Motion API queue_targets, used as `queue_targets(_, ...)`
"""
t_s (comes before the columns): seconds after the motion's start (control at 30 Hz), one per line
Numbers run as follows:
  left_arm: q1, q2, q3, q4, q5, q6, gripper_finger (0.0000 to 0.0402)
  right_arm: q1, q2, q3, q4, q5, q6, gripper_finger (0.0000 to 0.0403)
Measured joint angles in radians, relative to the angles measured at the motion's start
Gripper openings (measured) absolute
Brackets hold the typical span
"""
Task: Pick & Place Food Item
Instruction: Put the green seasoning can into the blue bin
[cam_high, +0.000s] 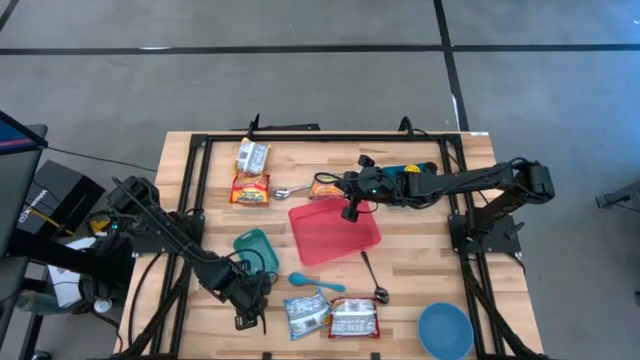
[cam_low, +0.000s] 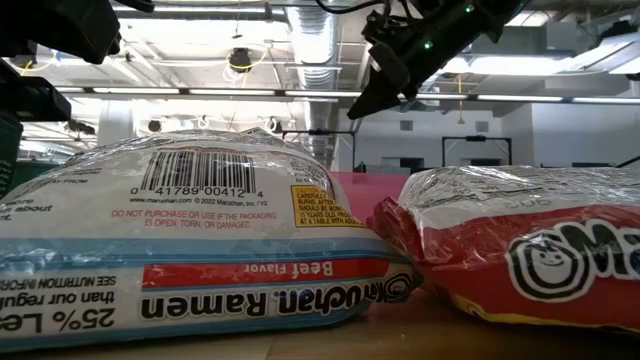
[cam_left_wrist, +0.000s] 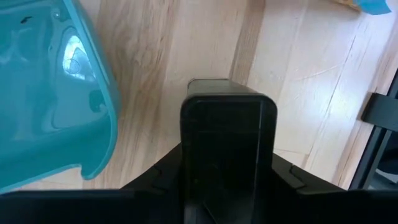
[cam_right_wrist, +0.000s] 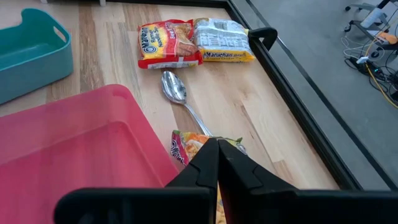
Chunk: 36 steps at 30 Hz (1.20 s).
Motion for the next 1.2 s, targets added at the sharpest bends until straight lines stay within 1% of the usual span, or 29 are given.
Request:
queue_targets(0.47, 0.0, -0.001, 0.0, 0.009, 0.007, -0.001, 0.0122, 0.0, 0.0, 0.0, 0.0, 0.0, 0.0, 0.0)
queue_targets(0.93, 0.0, -0.001, 0.0, 0.057, 0.064, -0.002, 0.0119, 0.0, 0.0, 0.0, 0.0, 0.0, 0.0, 0.0)
queue_targets(1.1, 0.0, -0.036, 0.0, 0.067, 0.061, -0.002, 0.0122, 0.0, 0.0, 0.0, 0.0, 0.0, 0.0, 0.0)
queue_targets(1.2, 0.0, -0.083, 0.0, 0.072, 0.037, -0.002, 0.0118, 0.0, 0.0, 0.0, 0.0, 0.0, 0.0, 0.0)
